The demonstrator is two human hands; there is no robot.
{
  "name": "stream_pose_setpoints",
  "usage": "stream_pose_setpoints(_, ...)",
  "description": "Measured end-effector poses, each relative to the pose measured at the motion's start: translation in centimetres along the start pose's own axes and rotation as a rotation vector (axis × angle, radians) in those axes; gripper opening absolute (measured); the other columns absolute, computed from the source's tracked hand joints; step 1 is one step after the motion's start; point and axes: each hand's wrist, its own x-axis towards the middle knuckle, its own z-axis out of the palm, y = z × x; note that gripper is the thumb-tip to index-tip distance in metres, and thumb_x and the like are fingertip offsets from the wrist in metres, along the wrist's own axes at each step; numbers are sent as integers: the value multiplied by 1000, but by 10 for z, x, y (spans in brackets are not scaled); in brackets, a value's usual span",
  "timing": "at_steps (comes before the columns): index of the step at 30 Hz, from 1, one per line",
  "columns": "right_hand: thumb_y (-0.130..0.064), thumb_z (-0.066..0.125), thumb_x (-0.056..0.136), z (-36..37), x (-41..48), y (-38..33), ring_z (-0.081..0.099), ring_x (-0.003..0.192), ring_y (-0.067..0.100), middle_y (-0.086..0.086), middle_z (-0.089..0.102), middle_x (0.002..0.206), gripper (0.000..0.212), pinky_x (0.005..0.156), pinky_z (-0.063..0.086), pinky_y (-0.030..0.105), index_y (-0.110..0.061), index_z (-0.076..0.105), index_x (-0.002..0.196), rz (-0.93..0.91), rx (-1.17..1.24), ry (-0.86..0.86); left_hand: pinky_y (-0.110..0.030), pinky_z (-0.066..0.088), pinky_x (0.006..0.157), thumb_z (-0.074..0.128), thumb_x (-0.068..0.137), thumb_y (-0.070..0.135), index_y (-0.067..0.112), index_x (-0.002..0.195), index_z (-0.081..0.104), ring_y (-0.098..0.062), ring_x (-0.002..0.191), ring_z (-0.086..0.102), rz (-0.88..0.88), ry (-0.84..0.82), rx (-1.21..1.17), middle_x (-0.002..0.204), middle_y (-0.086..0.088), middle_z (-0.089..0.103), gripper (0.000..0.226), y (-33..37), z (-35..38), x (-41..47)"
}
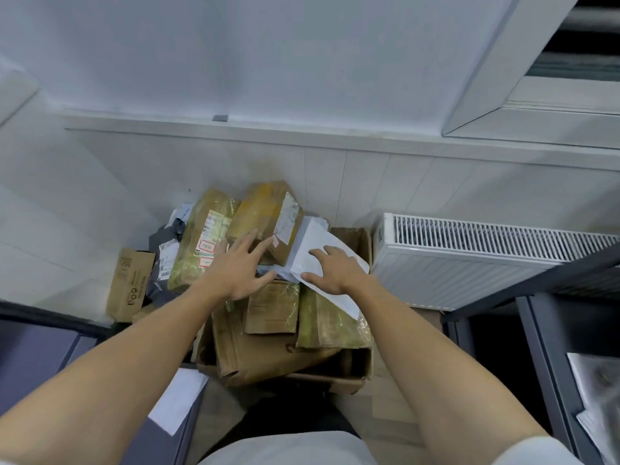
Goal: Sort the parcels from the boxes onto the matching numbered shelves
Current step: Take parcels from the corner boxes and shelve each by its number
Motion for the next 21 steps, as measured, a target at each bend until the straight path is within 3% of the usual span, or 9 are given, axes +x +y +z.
stream_pose_setpoints(4, -60, 43, 100, 6, 22, 1, 30, 142, 38, 18, 27, 158, 70, 109, 36, 54, -24, 24, 157, 17, -14, -15, -55, 2, 123, 36, 96, 66, 36, 159, 7, -25, 154, -2, -11, -35, -19, 168, -8, -3, 75, -8, 5, 27)
stream_pose_setpoints(13, -59, 39, 101, 30, 74, -11, 41, 130, 40, 22, 34, 150, 65, 99, 43, 48, -39, 16, 158, 38, -23, -85, -71, 2, 115, 42, 95, 67, 53, 153, 14, -31, 149, -25, -52, -178, -50, 163, -4, -28, 66, -36, 33, 82)
stream_pose_setpoints(17, -60, 39, 101, 41, 83, -12, 48, 122, 39, 20, 35, 146, 65, 91, 45, 45, -40, 16, 158, 70, -55, -132, -69, 8, 116, 49, 95, 60, 47, 154, 20, -33, 149, -25, -45, -180, -155, 162, -1, -31, 67, -43, 43, 88)
stream_pose_setpoints(21, -53, 45, 101, 48, 80, -11, 54, 111, 38, 17, 44, 134, 56, 77, 41, 40, -28, 31, 149, 78, -39, -91, -66, 13, 118, 54, 97, 50, 39, 155, 25, -32, 149, -25, -17, -102, -280, 163, -1, -26, 66, -46, 51, 85)
